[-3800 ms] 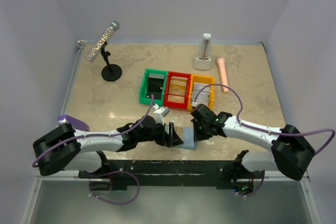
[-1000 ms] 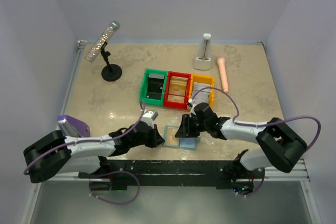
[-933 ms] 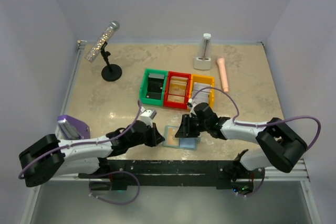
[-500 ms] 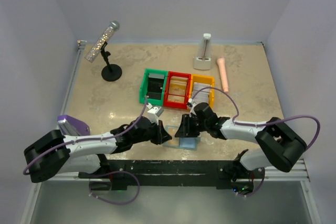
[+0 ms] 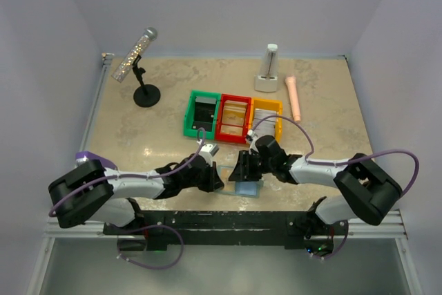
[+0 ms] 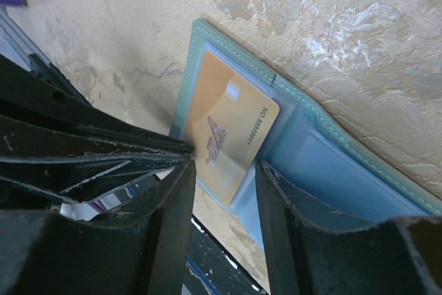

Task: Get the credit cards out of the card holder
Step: Remove the credit card from the card holder.

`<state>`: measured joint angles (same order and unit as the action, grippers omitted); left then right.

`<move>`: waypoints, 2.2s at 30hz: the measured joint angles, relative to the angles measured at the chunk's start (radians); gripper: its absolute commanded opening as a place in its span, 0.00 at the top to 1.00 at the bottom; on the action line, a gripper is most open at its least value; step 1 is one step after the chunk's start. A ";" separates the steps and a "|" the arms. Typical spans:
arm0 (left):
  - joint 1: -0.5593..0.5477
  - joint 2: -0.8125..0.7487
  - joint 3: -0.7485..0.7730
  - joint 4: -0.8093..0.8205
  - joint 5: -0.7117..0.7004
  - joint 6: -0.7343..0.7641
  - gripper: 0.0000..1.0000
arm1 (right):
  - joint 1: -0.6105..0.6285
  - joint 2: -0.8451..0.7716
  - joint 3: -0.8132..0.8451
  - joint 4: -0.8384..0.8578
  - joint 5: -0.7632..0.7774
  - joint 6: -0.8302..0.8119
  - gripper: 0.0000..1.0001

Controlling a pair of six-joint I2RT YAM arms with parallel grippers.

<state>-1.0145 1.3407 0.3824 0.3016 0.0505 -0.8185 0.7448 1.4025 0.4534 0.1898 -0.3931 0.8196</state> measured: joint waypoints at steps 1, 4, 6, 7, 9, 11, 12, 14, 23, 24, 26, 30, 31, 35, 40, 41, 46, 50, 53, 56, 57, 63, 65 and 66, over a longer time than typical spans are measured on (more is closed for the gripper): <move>0.000 0.004 0.000 -0.002 -0.004 0.000 1.00 | 0.000 0.000 -0.001 0.001 0.000 0.001 0.55; 0.000 0.011 0.000 -0.006 -0.016 -0.003 1.00 | 0.000 0.000 -0.005 0.006 0.000 0.007 0.55; 0.000 0.013 0.000 -0.006 -0.022 -0.008 1.00 | 0.000 0.000 -0.007 0.012 0.000 0.011 0.55; 0.000 0.014 0.000 -0.006 -0.025 -0.010 1.00 | 0.000 0.000 -0.011 0.016 0.000 0.015 0.55; 0.000 0.018 -0.001 -0.004 -0.034 -0.016 1.00 | -0.001 0.000 -0.019 0.029 -0.002 0.024 0.55; 0.000 0.020 -0.003 0.002 -0.040 -0.026 1.00 | -0.002 0.000 -0.032 0.051 -0.004 0.036 0.55; 0.000 0.022 -0.006 0.008 -0.040 -0.031 1.00 | -0.002 0.000 -0.037 0.061 -0.005 0.042 0.55; 0.000 0.024 -0.013 0.025 -0.042 -0.038 1.00 | -0.005 0.000 -0.051 0.087 -0.012 0.057 0.55; 0.000 0.030 -0.034 0.072 -0.043 -0.062 1.00 | -0.013 0.024 -0.070 0.161 -0.030 0.097 0.57; 0.000 0.030 -0.035 0.075 -0.043 -0.063 1.00 | -0.014 0.028 -0.071 0.168 -0.030 0.100 0.58; 0.000 0.029 -0.038 0.079 -0.043 -0.063 1.00 | -0.018 0.033 -0.072 0.178 -0.034 0.104 0.61; 0.000 0.029 -0.039 0.080 -0.043 -0.063 1.00 | -0.022 0.039 -0.080 0.192 -0.037 0.105 0.68; 0.000 0.029 -0.039 0.080 -0.043 -0.063 1.00 | -0.023 0.042 -0.081 0.192 -0.036 0.105 0.69; 0.000 0.029 -0.042 0.086 -0.042 -0.063 1.00 | -0.026 0.051 -0.081 0.193 -0.037 0.105 0.74; 0.000 0.027 -0.042 0.086 -0.042 -0.063 1.00 | -0.026 0.052 -0.083 0.193 -0.036 0.105 0.82; 0.000 0.026 -0.042 0.085 -0.042 -0.063 1.00 | -0.026 0.052 -0.084 0.193 -0.036 0.105 0.83; 0.000 0.014 -0.044 0.071 -0.042 -0.063 1.00 | -0.026 0.051 -0.084 0.190 -0.037 0.101 0.86; 0.000 0.004 -0.049 0.064 -0.042 -0.064 1.00 | -0.026 0.048 -0.088 0.187 -0.037 0.096 0.89; 0.000 -0.007 -0.050 0.048 -0.043 -0.064 1.00 | -0.026 0.041 -0.093 0.184 -0.037 0.095 0.89; 0.000 -0.024 -0.051 0.020 -0.045 -0.063 1.00 | -0.026 0.031 -0.097 0.177 -0.037 0.090 0.87; 0.000 -0.031 -0.051 0.010 -0.048 -0.062 1.00 | -0.026 0.027 -0.097 0.173 -0.037 0.087 0.87; 0.000 -0.054 -0.051 -0.043 -0.068 -0.057 1.00 | -0.026 0.004 -0.098 0.157 -0.037 0.072 0.90; 0.002 -0.054 -0.050 -0.046 -0.068 -0.056 1.00 | -0.026 0.001 -0.098 0.154 -0.037 0.069 0.90; 0.003 -0.054 -0.049 -0.047 -0.068 -0.056 1.00 | -0.026 0.001 -0.098 0.153 -0.037 0.069 0.90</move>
<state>-1.0115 1.2869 0.3336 0.2543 -0.0177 -0.8749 0.7189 1.4033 0.3550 0.3424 -0.4297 0.8886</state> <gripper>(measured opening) 0.015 0.108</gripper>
